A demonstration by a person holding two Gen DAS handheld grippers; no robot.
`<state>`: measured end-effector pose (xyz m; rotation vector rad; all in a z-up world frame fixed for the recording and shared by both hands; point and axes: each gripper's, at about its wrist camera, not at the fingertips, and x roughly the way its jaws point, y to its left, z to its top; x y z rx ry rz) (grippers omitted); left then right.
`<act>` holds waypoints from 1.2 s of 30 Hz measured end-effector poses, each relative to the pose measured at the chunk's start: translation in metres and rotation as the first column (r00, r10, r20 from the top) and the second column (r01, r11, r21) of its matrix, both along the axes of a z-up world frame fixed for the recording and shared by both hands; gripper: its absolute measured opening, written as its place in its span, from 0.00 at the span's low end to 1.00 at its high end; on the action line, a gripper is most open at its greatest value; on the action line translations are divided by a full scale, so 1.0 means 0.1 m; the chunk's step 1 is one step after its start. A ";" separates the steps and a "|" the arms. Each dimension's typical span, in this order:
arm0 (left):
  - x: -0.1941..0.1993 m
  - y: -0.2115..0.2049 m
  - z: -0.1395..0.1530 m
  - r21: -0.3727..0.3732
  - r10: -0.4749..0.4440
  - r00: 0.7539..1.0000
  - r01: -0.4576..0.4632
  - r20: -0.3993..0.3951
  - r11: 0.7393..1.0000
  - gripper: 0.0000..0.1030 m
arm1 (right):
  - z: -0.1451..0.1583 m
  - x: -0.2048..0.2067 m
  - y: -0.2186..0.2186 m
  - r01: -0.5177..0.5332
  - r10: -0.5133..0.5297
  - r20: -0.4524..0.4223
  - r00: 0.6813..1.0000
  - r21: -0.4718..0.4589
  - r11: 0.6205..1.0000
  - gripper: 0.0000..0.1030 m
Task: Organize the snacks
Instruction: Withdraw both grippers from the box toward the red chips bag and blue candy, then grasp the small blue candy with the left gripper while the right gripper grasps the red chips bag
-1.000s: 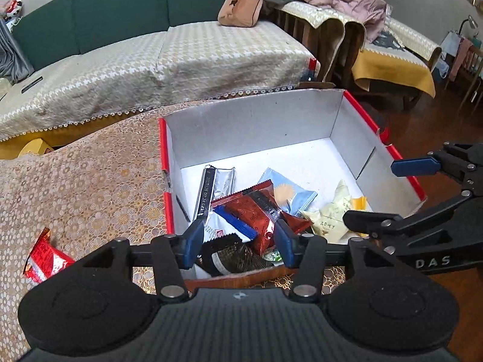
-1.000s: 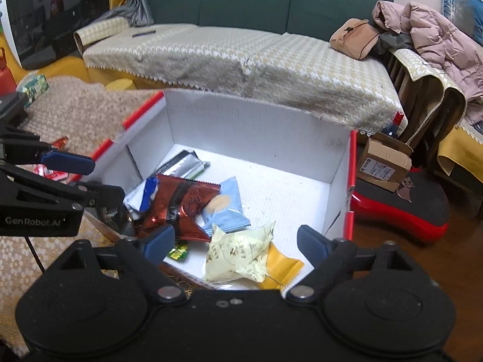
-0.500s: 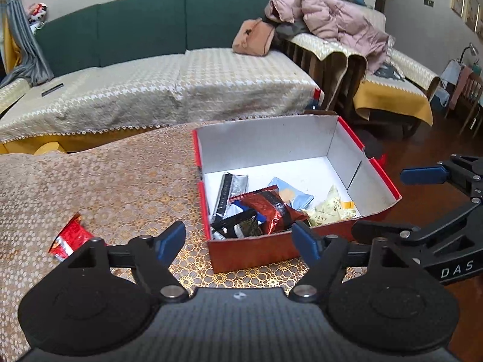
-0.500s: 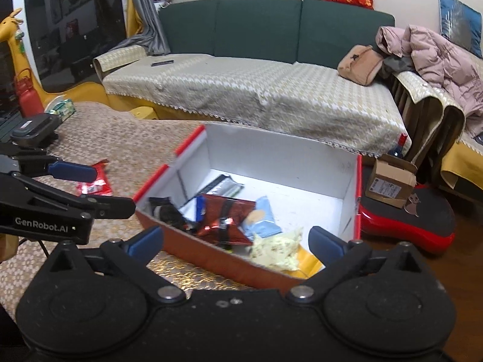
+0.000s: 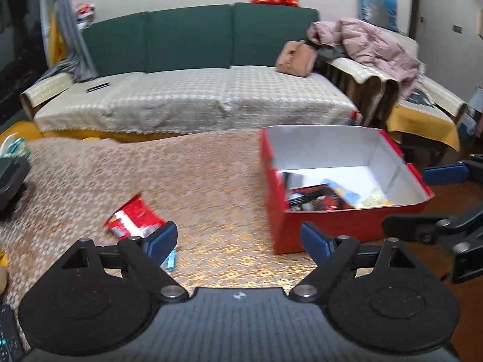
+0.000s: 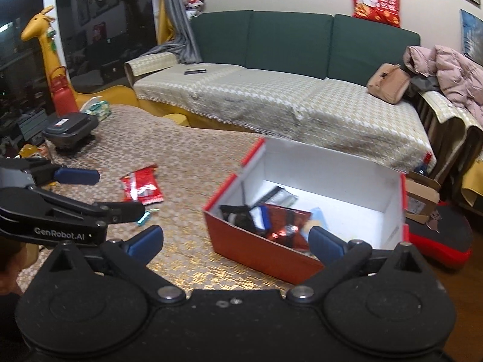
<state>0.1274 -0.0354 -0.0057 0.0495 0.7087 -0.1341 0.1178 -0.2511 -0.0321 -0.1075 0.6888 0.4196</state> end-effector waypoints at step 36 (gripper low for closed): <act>0.83 0.83 -1.47 -0.066 0.053 0.988 -0.063 -0.147 0.996 0.31 | -0.70 1.33 1.37 -0.182 0.170 -0.141 0.975 -0.081 0.980 0.97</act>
